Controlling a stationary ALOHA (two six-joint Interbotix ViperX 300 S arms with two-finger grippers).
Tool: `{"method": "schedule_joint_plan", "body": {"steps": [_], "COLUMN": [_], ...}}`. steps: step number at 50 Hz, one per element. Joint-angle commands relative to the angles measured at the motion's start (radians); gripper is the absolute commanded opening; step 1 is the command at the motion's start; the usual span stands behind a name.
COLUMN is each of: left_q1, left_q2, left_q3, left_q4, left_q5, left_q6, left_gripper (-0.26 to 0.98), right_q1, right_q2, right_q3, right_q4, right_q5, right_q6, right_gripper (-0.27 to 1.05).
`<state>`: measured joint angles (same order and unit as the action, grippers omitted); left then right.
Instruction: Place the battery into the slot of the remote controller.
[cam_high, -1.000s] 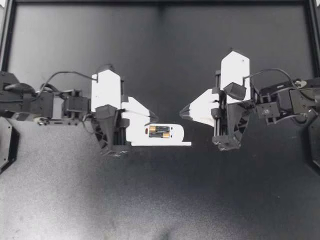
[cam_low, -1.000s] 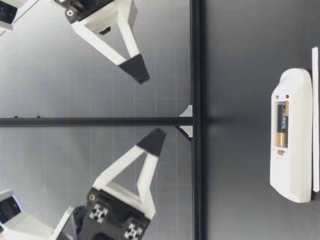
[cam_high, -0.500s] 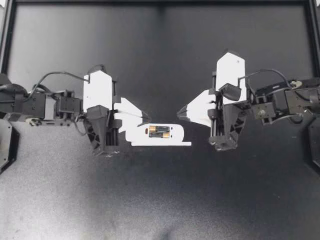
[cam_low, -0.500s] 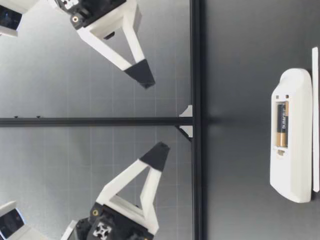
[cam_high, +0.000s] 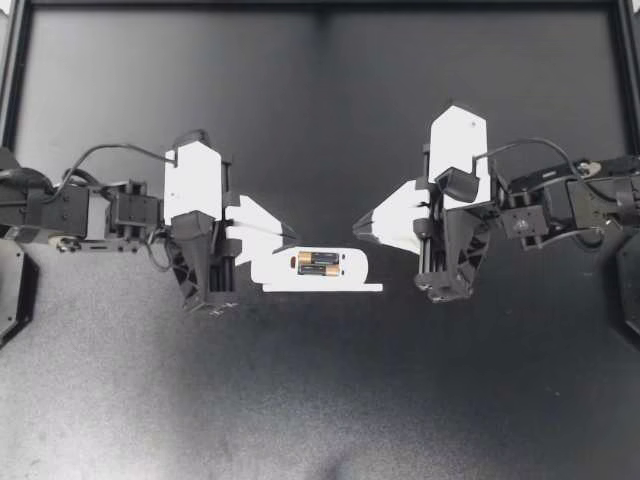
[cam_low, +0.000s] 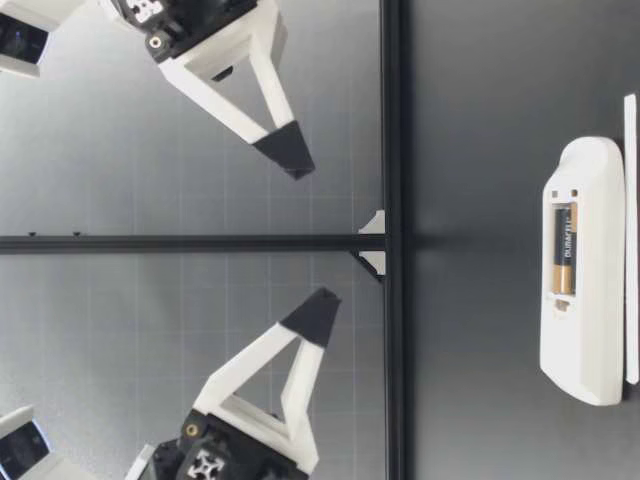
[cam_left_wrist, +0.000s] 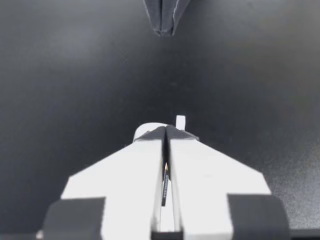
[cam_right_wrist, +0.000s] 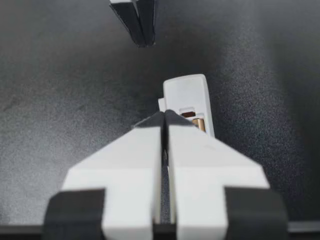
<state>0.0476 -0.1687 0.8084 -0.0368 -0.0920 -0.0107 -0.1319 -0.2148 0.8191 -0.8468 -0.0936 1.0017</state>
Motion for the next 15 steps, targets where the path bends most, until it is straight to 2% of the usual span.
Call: {"method": "schedule_joint_plan", "body": {"steps": [1, 15], "left_q1": [0.0, 0.0], "left_q2": [-0.023, -0.02], "left_q3": [-0.011, -0.017], "left_q4": [0.0, 0.0], "left_q5": [-0.009, -0.009], "left_q6": [0.0, 0.008], "left_gripper": [-0.13, -0.13], "right_q1": [-0.006, -0.006], "right_q2": [-0.008, 0.002], "right_q3": [-0.015, -0.012], "right_q4": [0.0, 0.0], "right_q5": [-0.008, -0.008], "right_q6": [0.0, 0.0], "right_gripper": [-0.13, -0.13]}}
